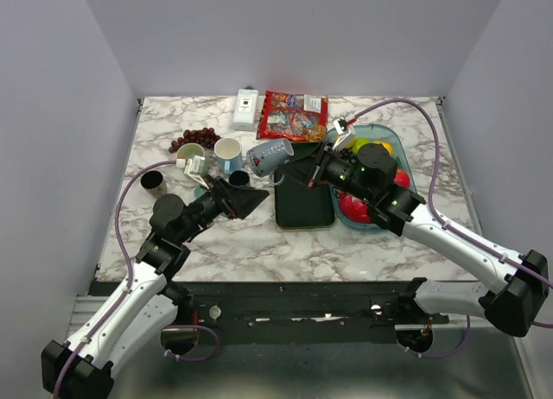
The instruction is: Turn the mug right side up
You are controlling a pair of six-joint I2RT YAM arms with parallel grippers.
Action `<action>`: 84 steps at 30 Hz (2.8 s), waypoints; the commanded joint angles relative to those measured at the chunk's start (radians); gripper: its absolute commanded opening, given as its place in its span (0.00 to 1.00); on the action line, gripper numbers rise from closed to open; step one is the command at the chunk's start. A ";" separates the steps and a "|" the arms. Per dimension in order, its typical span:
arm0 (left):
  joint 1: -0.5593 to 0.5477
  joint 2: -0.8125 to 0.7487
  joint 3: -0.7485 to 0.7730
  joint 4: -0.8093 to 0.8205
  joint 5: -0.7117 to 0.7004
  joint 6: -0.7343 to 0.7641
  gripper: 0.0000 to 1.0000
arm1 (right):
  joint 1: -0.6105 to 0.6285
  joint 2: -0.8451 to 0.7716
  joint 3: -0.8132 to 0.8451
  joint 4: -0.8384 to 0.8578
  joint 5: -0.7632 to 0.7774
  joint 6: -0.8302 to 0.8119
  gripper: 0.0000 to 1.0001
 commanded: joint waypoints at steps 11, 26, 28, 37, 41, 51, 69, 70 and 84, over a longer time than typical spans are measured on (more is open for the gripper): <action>-0.059 0.063 -0.024 0.462 -0.030 -0.207 0.95 | -0.001 0.060 -0.042 0.445 -0.222 0.279 0.01; -0.069 0.074 -0.015 0.406 -0.200 -0.225 0.50 | 0.008 0.069 -0.075 0.462 -0.279 0.283 0.01; -0.069 0.072 -0.022 0.413 -0.217 -0.222 0.50 | 0.014 0.074 -0.065 0.427 -0.287 0.271 0.01; -0.069 0.055 -0.016 0.380 -0.236 -0.175 0.01 | 0.019 0.074 -0.072 0.343 -0.324 0.242 0.01; -0.069 0.052 0.026 0.265 -0.251 -0.123 0.00 | 0.019 0.066 -0.066 0.283 -0.321 0.198 0.05; -0.071 -0.049 0.240 -0.458 -0.680 0.184 0.00 | 0.019 -0.075 -0.155 0.040 -0.081 0.073 0.81; -0.048 0.301 0.289 -0.993 -1.358 -0.045 0.00 | 0.017 -0.143 -0.213 -0.113 -0.018 0.013 0.88; -0.039 0.321 0.281 -0.992 -1.362 -0.059 0.00 | 0.016 -0.152 -0.219 -0.143 -0.015 0.010 0.88; 0.113 0.511 0.146 -0.736 -1.243 -0.041 0.00 | 0.008 -0.229 -0.272 -0.197 0.032 -0.008 0.88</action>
